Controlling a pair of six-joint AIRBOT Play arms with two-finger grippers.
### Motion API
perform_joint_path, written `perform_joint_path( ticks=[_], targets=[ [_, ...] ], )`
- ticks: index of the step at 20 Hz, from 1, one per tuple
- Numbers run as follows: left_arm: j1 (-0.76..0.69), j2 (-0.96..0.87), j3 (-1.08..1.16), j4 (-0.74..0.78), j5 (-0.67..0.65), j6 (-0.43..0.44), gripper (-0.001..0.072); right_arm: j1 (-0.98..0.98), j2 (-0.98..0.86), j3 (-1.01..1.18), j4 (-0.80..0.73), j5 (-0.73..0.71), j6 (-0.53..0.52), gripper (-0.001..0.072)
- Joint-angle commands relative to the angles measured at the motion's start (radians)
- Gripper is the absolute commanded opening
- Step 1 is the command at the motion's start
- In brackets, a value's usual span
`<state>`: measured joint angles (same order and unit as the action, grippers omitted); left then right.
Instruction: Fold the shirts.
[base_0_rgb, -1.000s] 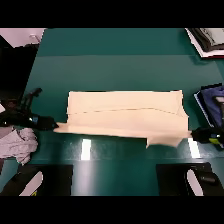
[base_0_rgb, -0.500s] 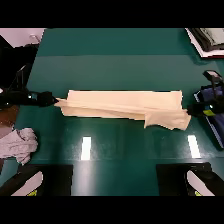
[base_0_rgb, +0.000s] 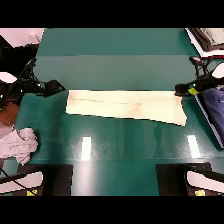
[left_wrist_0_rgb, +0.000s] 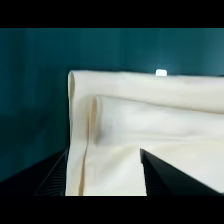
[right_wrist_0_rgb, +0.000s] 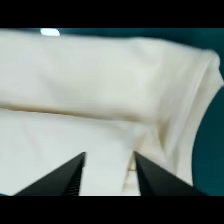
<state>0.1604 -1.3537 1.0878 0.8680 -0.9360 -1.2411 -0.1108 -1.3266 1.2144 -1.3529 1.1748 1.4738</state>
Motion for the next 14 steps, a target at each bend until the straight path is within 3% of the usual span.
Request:
perform_joint_path(
  ticks=[1, 3, 6, 7, 8, 9, 10, 11, 12, 14],
  targets=[
    [0.000, -0.034, 0.058, -0.055, 0.047, -0.027, 0.0540, -0.049, -0.091, 0.100, 0.244, -0.059, 0.013, 0.0490],
    [0.000, -0.034, 0.084, -0.061, -0.037, -0.023, 0.0540, -0.098, -0.097, 0.129, 0.316, 0.008, -0.056, 0.0490],
    [-0.001, -0.034, 0.083, -0.061, -0.166, -0.014, 0.0538, -0.181, -0.098, 0.132, 0.306, 0.167, -0.131, 0.0490],
    [-0.001, -0.034, 0.083, -0.061, -0.200, -0.014, 0.0403, -0.216, -0.097, 0.122, 0.307, 0.201, -0.157, 0.0490],
    [-0.001, -0.033, 0.083, -0.061, -0.225, -0.001, 0.0128, -0.251, -0.097, 0.107, 0.307, 0.225, -0.171, 0.0490],
    [-0.005, -0.033, 0.083, -0.060, -0.240, 0.020, 0.0032, -0.285, -0.097, 0.085, 0.307, 0.233, -0.177, 0.0490],
    [-0.010, -0.034, 0.083, -0.061, -0.250, 0.018, 0.0032, -0.321, -0.097, 0.057, 0.308, 0.234, -0.186, 0.0501],
    [-0.021, -0.033, 0.083, -0.061, -0.257, 0.018, 0.0033, -0.356, -0.098, 0.021, 0.314, 0.229, -0.211, 0.0615],
    [-0.037, -0.034, 0.083, -0.061, -0.261, 0.018, 0.0032, -0.387, -0.098, -0.013, 0.315, 0.216, -0.230, 0.0653],
    [-0.083, -0.034, 0.083, -0.061, -0.260, 0.018, 0.0032, -0.443, -0.101, -0.080, 0.315, 0.181, -0.281, 0.0650]
  ],
)
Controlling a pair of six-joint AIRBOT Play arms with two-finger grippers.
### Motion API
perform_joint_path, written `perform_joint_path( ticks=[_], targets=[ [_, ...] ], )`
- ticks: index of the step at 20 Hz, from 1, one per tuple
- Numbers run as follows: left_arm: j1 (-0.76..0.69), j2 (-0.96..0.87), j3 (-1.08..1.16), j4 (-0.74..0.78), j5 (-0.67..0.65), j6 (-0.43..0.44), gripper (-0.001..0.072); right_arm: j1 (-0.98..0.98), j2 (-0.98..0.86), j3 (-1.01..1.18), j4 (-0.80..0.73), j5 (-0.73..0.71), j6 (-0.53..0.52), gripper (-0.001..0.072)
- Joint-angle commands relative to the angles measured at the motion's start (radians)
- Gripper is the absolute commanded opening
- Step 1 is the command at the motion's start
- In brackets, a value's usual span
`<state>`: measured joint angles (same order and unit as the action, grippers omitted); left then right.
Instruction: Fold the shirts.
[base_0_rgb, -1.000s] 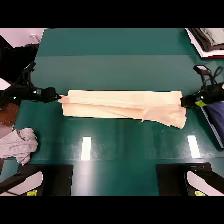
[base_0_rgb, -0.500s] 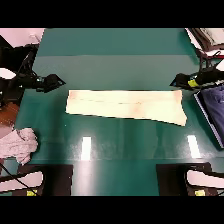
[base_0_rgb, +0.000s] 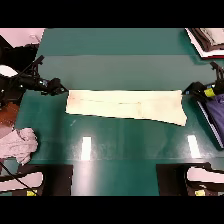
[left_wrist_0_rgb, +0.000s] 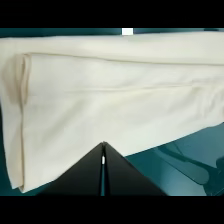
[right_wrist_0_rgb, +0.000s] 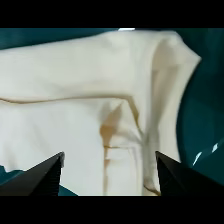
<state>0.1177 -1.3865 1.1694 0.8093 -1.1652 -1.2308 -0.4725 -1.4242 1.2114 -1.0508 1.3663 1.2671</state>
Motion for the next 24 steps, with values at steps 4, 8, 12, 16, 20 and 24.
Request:
perform_joint_path(
  ticks=[4, 8, 12, 16, 20, 24],
  targets=[
    [-0.140, -0.002, 0.001, -0.001, 0.010, 0.008, 0.0032, -0.135, -0.081, -0.100, 0.016, 0.010, -0.157, 0.0648],
    [-0.211, -0.002, 0.001, -0.002, 0.050, 0.008, 0.0032, -0.134, -0.177, -0.097, 0.167, 0.030, -0.261, 0.0618],
    [-0.230, -0.002, 0.001, -0.002, 0.057, 0.006, 0.0032, -0.122, -0.239, -0.097, 0.258, 0.056, -0.294, 0.0570],
    [-0.230, -0.002, 0.001, -0.002, 0.058, 0.003, 0.0032, -0.062, -0.245, -0.097, 0.272, 0.066, -0.315, 0.0569],
    [-0.230, -0.002, 0.001, -0.002, 0.057, 0.003, 0.0032, -0.013, -0.245, -0.097, 0.273, 0.056, -0.319, 0.0399],
    [-0.230, -0.002, 0.002, -0.003, 0.073, -0.047, 0.0022, -0.014, -0.231, -0.097, 0.274, 0.051, -0.319, 0.0019]
  ],
)
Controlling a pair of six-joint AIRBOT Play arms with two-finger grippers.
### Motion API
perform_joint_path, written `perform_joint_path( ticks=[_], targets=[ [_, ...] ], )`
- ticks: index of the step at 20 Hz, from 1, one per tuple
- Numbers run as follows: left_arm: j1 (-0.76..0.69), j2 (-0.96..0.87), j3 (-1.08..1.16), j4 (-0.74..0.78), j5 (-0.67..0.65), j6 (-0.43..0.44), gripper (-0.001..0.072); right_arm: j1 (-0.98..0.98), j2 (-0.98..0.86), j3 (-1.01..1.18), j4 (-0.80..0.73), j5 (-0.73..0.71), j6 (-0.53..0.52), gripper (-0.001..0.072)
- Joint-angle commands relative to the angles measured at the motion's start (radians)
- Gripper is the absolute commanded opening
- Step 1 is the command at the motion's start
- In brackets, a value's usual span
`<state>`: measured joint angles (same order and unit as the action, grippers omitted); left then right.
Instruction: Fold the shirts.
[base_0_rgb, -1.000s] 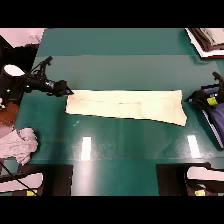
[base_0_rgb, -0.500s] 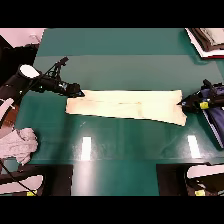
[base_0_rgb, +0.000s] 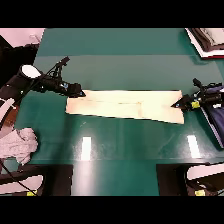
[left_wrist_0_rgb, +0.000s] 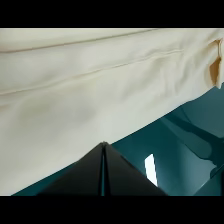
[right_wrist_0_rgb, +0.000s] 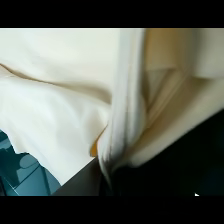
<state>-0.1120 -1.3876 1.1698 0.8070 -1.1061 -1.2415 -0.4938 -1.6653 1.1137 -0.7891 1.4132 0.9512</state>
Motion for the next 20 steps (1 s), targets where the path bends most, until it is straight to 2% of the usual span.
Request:
perform_joint_path(
  ticks=[1, 6, 10, 14, 18, 20],
  targets=[
    [-0.001, 0.000, 0.001, 0.000, 0.026, -0.046, 0.0022, 0.008, 0.031, 0.001, 0.012, 0.001, -0.002, 0.0019],
    [-0.114, -0.051, 0.053, 0.009, 0.118, -0.067, 0.0021, 0.048, 0.194, 0.029, 0.011, -0.016, 0.099, 0.0016],
    [-0.250, -0.217, 0.236, 0.015, 0.149, -0.068, 0.0021, 0.172, 0.274, 0.203, 0.012, 0.055, 0.226, 0.0015],
    [-0.365, -0.419, 0.436, 0.014, 0.143, -0.073, 0.0021, 0.366, 0.277, 0.418, 0.012, 0.087, 0.356, 0.0015],
    [-0.414, -0.541, 0.511, 0.006, 0.184, -0.103, 0.0022, 0.551, 0.268, 0.577, 0.010, 0.080, 0.402, 0.0015],
    [-0.412, -0.567, 0.511, -0.005, 0.198, -0.151, 0.0022, 0.613, 0.237, 0.659, 0.010, 0.087, 0.426, 0.0015]
  ],
)
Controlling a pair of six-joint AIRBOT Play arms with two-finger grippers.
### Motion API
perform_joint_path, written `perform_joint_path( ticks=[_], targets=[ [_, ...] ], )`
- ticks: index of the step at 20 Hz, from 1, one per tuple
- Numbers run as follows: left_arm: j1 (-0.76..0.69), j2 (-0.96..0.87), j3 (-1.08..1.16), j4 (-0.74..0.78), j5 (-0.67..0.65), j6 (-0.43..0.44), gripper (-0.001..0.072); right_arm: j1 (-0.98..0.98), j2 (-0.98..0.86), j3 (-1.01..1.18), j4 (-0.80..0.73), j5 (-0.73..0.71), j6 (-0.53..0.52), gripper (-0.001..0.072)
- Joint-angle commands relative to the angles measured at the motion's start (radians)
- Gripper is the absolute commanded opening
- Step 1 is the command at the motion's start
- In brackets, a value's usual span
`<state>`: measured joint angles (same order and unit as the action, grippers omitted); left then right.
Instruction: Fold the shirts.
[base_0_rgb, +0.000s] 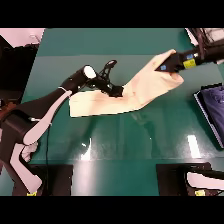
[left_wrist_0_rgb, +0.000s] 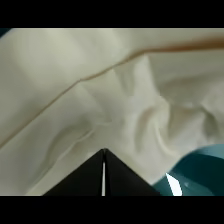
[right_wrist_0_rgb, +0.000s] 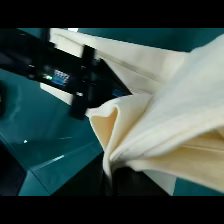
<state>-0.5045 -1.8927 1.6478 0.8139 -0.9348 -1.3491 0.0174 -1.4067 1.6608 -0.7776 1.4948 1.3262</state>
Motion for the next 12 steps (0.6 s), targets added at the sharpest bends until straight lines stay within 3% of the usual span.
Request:
perform_joint_path(
  ticks=[1, 5, 12],
  targets=[
    [-0.019, -0.068, 0.033, -0.010, 0.026, -0.042, 0.0022, 0.129, -0.044, 0.153, -0.002, 0.009, 0.060, 0.0015],
    [-0.014, -0.069, 0.033, -0.010, 0.027, -0.042, 0.0023, 0.206, -0.147, 0.290, -0.003, 0.055, 0.078, 0.0015],
    [0.111, 0.001, 0.047, 0.054, -0.110, -0.036, 0.0022, 0.282, -0.265, 0.360, -0.003, 0.049, 0.082, 0.0015]
  ],
)
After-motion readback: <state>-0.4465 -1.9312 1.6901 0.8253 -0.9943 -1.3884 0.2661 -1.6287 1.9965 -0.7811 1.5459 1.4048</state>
